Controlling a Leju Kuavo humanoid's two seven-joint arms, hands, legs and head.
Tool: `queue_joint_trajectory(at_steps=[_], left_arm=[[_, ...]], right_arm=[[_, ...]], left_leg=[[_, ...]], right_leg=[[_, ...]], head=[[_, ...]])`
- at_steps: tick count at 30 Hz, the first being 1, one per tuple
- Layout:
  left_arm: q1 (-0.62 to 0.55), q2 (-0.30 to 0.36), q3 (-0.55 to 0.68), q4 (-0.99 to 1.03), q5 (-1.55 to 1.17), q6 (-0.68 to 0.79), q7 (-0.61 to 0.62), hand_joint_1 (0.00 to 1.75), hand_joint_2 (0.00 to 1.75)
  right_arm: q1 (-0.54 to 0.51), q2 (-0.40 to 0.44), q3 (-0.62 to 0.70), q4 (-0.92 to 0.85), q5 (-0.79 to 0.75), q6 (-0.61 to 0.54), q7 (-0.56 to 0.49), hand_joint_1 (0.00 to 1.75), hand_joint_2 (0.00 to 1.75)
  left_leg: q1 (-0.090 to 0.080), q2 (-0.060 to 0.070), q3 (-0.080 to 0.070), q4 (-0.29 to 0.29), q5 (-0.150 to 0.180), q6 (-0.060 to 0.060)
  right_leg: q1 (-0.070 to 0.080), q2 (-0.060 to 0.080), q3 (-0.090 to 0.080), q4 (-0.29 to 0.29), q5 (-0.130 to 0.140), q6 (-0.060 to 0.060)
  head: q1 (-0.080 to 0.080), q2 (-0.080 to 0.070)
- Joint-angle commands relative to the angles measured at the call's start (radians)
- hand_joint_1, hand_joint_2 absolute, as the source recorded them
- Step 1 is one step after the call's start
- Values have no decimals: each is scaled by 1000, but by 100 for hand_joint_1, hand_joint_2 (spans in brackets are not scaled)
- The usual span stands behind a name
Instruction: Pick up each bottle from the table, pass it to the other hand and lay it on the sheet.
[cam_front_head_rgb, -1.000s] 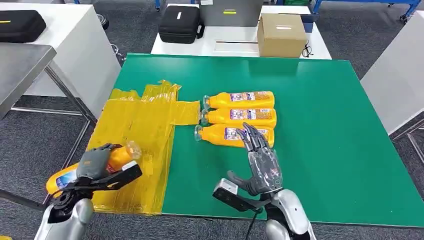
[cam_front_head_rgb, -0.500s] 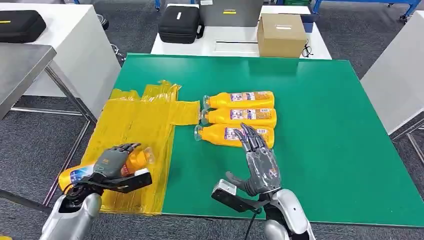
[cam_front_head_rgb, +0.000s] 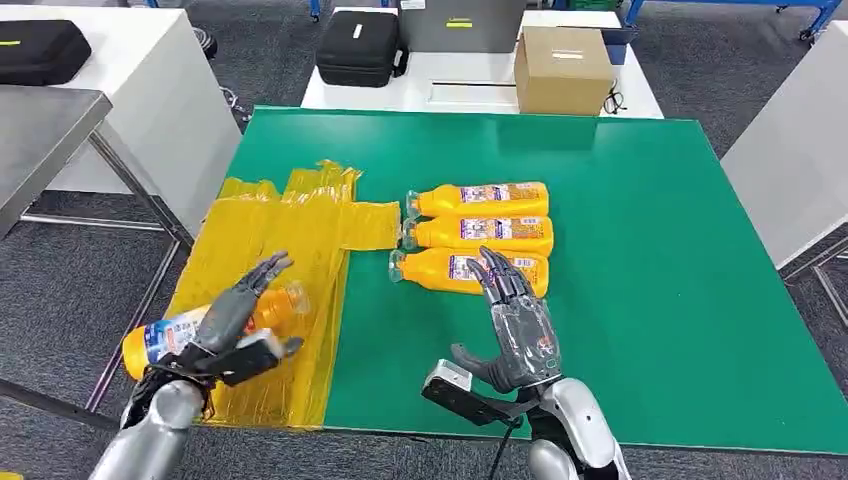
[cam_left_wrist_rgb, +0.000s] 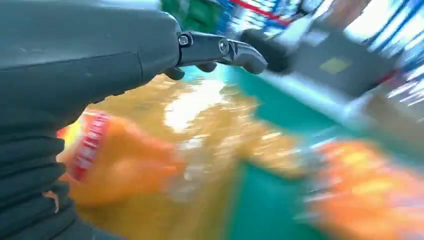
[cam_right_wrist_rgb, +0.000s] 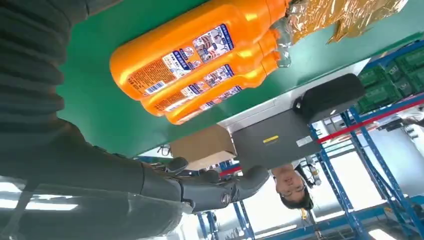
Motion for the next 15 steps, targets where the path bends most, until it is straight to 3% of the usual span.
queue_joint_trajectory(at_steps=[1,7,8,13,15], left_arm=[[62,-47,96,-156,123,-83,-43,0,0],[73,-75,112,-183,248,-154,-90,0,0],[104,-91,121,-234,316,-198,-107,0,175],[207,-143,93,-394,395,-256,-137,0,175],[254,-175,64,-446,393,-262,-148,0,175]], right_arm=[[-33,4,14,57,5,15,8,0,175],[-36,4,15,61,12,24,11,0,175],[-39,3,19,70,16,33,12,0,175],[-88,4,44,160,15,106,2,0,175],[-153,10,56,276,-11,142,-6,0,175]], left_leg=[[1,1,1,0,-1,-1],[2,1,2,0,-1,-2],[1,0,1,0,-1,-1],[2,4,4,0,-3,-1],[1,3,2,0,-1,-1]], right_leg=[[1,1,1,-1,0,-1],[2,1,3,-2,0,-1],[1,1,1,-1,0,-1],[3,5,4,-2,0,-1],[1,3,1,-1,0,-1]], head=[[0,0],[0,0],[0,0],[0,0],[0,0]])
